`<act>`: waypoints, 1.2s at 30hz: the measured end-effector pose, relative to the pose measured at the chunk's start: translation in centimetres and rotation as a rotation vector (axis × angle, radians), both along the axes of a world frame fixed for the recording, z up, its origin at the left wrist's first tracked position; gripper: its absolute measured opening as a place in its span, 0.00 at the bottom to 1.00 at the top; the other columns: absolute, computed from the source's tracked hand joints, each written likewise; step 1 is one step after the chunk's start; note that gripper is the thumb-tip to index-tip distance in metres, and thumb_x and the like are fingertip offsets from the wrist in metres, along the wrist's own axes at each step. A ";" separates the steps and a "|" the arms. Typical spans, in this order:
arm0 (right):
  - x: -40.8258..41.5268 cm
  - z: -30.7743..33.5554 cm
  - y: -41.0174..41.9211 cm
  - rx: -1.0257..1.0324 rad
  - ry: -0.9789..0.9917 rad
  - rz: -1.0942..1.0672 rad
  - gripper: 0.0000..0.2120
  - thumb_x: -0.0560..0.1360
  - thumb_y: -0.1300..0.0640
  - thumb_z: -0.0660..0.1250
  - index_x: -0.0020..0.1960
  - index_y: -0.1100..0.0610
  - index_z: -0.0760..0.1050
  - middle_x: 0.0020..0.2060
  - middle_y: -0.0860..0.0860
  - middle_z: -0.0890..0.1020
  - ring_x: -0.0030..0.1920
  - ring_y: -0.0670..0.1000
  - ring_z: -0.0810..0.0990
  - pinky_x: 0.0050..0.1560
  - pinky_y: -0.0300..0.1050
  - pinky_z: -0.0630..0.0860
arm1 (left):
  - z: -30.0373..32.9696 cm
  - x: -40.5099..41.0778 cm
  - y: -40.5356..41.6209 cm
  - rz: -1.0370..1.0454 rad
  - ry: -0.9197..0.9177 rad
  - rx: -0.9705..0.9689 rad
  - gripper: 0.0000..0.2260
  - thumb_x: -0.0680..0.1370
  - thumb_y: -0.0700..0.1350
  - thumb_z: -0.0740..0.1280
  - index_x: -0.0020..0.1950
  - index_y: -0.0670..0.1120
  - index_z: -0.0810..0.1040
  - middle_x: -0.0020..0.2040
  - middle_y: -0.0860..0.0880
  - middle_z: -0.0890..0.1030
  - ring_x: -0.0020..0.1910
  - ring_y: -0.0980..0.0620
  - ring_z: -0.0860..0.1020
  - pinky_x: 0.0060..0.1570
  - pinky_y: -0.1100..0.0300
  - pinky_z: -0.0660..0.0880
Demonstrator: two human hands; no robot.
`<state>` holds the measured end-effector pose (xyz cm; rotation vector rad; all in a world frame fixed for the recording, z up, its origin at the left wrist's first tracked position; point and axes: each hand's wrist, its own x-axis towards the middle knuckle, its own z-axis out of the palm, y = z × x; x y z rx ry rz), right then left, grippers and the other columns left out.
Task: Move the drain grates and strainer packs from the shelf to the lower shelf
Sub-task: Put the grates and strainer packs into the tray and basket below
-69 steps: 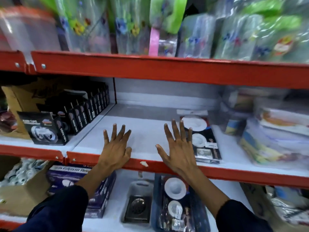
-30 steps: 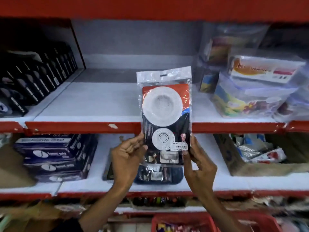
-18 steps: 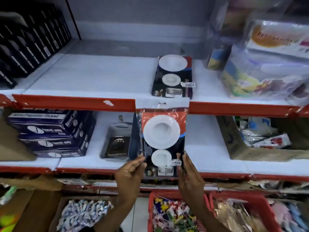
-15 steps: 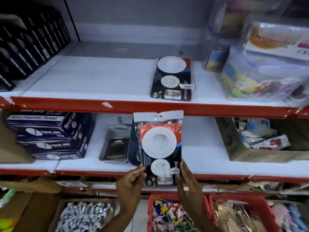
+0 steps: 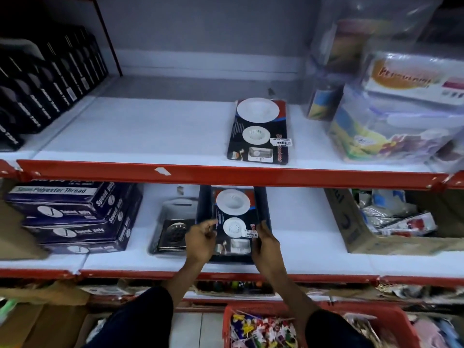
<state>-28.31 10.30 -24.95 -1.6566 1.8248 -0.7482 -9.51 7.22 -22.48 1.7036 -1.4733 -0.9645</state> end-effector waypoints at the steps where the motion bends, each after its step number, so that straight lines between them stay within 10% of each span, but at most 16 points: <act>1: 0.1 0.0 -0.5 0.019 0.016 0.009 0.25 0.82 0.64 0.59 0.78 0.62 0.60 0.80 0.57 0.56 0.78 0.56 0.63 0.71 0.31 0.56 | 0.2 0.1 -0.3 -0.039 -0.056 0.005 0.16 0.78 0.34 0.66 0.65 0.43 0.80 0.61 0.40 0.83 0.60 0.43 0.82 0.67 0.52 0.75; 7: 0.0 2.5 0.8 -0.337 0.246 0.063 0.29 0.82 0.56 0.60 0.81 0.52 0.55 0.82 0.48 0.53 0.81 0.50 0.55 0.70 0.41 0.68 | 1.7 1.5 1.8 -0.260 -0.560 -0.438 0.17 0.80 0.43 0.62 0.69 0.50 0.76 0.75 0.50 0.72 0.76 0.48 0.67 0.73 0.46 0.69; 14: -0.4 12.1 -0.8 -0.884 0.534 0.123 0.27 0.80 0.59 0.58 0.78 0.57 0.62 0.79 0.56 0.62 0.80 0.61 0.57 0.79 0.60 0.56 | 9.1 2.0 1.4 -0.297 -0.755 -0.999 0.20 0.78 0.49 0.64 0.70 0.50 0.74 0.76 0.48 0.71 0.76 0.46 0.66 0.72 0.44 0.64; 21: -0.4 19.9 -6.0 -0.680 0.552 -0.039 0.27 0.82 0.49 0.54 0.79 0.54 0.60 0.81 0.59 0.52 0.82 0.61 0.46 0.81 0.61 0.48 | 17.5 -0.7 -3.9 -0.268 -0.749 -0.830 0.28 0.82 0.57 0.52 0.80 0.49 0.55 0.83 0.44 0.51 0.82 0.45 0.46 0.80 0.41 0.45; 28: -1.9 22.5 -10.5 -0.107 0.296 -0.097 0.26 0.84 0.47 0.54 0.78 0.57 0.56 0.74 0.66 0.66 0.74 0.68 0.64 0.73 0.57 0.64 | 21.8 -3.4 -9.2 -0.314 -0.304 -0.225 0.21 0.83 0.53 0.57 0.71 0.41 0.70 0.68 0.38 0.77 0.64 0.40 0.78 0.60 0.57 0.72; 32: -2.5 23.8 -10.6 -0.156 0.041 -0.136 0.15 0.81 0.59 0.59 0.65 0.62 0.74 0.63 0.62 0.80 0.61 0.61 0.77 0.50 0.40 0.68 | 22.4 -3.5 -10.5 -0.245 -0.276 -0.227 0.17 0.81 0.45 0.65 0.67 0.38 0.75 0.69 0.40 0.77 0.65 0.42 0.78 0.62 0.59 0.72; 36: -3.4 24.2 -9.2 -0.313 -0.049 -0.167 0.19 0.76 0.69 0.62 0.65 0.61 0.77 0.61 0.58 0.82 0.53 0.57 0.81 0.48 0.33 0.69 | 22.2 -2.6 -11.2 -0.109 0.048 -0.136 0.14 0.76 0.37 0.71 0.61 0.37 0.79 0.62 0.40 0.81 0.60 0.43 0.80 0.63 0.54 0.77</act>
